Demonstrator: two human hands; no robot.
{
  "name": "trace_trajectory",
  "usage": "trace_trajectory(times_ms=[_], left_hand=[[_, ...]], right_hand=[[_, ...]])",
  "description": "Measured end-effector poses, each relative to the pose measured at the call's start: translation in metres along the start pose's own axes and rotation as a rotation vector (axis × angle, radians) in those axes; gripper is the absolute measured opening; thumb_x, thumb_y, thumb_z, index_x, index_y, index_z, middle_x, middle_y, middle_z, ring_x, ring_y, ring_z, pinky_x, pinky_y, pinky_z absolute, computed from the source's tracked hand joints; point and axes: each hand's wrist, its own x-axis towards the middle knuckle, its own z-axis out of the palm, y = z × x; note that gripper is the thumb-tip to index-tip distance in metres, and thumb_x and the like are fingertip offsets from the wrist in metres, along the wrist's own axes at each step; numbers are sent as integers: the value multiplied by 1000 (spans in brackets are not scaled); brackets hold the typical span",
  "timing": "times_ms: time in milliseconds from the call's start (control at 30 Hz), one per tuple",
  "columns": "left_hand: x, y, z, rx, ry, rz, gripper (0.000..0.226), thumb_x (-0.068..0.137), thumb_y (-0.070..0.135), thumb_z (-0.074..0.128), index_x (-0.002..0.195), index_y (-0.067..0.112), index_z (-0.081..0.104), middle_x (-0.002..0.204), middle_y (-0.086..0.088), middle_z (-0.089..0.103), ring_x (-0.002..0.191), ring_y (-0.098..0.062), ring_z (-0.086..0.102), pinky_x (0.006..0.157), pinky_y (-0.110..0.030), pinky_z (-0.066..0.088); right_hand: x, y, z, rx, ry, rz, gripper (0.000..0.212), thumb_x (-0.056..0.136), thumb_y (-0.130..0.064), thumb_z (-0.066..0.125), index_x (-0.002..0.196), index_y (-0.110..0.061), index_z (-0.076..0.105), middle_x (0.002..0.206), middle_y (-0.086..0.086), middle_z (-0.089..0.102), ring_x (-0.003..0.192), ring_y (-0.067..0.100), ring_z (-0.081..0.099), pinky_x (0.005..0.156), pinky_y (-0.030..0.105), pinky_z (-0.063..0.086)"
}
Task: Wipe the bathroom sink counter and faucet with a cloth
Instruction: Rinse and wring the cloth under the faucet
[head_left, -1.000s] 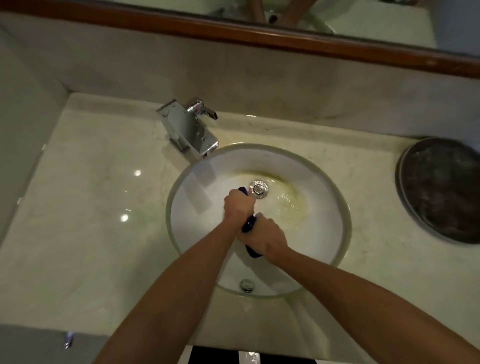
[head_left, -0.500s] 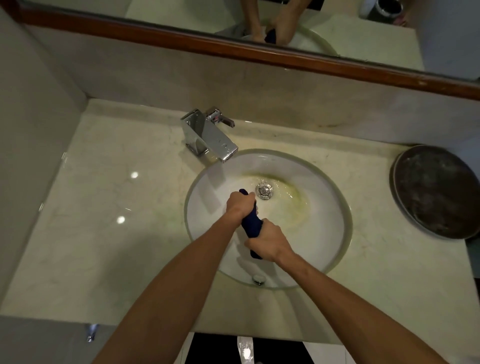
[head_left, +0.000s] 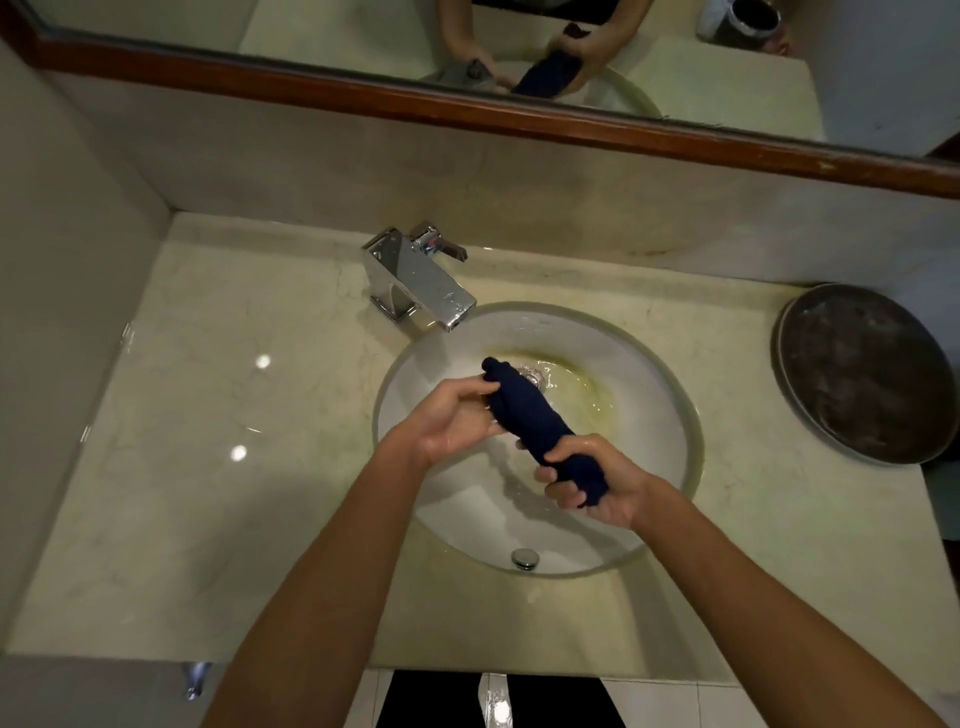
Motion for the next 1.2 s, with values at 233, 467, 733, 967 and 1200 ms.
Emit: trace_trajectory(times_ms=[233, 467, 733, 967, 1200], left_hand=[[-4, -18, 31, -100, 37, 199, 32, 84, 37, 70, 103, 11, 69, 101, -6, 74, 101, -20, 69, 99, -37, 50], [1, -13, 46, -336, -232, 210, 40, 81, 13, 80, 117, 17, 64, 97, -1, 67, 76, -12, 66, 84, -33, 59], [29, -6, 50, 251, 332, 67, 29, 95, 31, 70, 80, 8, 61, 67, -5, 58, 54, -17, 55, 58, -32, 54], [62, -30, 32, 857, 724, 175, 31, 100, 30, 53, 90, 4, 67, 68, -9, 70, 49, -13, 66, 53, -25, 56], [68, -29, 28, 1041, 761, 182, 32, 101, 34, 49, 78, 14, 58, 66, -5, 68, 62, -21, 74, 71, -35, 62]], right_hand=[[14, 13, 8, 472, -605, 64, 41, 90, -14, 60, 126, -9, 41, 71, 10, 55, 47, 13, 48, 43, 24, 48], [9, 29, 20, 434, -682, -58, 54, 88, -23, 75, 125, -10, 38, 84, 6, 58, 62, 12, 55, 58, 23, 53], [3, 6, 49, -382, 264, -134, 27, 84, -17, 76, 101, -8, 57, 74, 7, 58, 55, 16, 51, 46, 25, 38], [68, 35, 37, -765, 748, -248, 35, 79, -24, 73, 105, -12, 52, 86, 4, 69, 67, 17, 68, 55, 32, 53], [80, 39, 28, -795, 701, -278, 30, 74, -28, 72, 94, -12, 55, 78, 4, 67, 65, 19, 64, 54, 33, 51]])
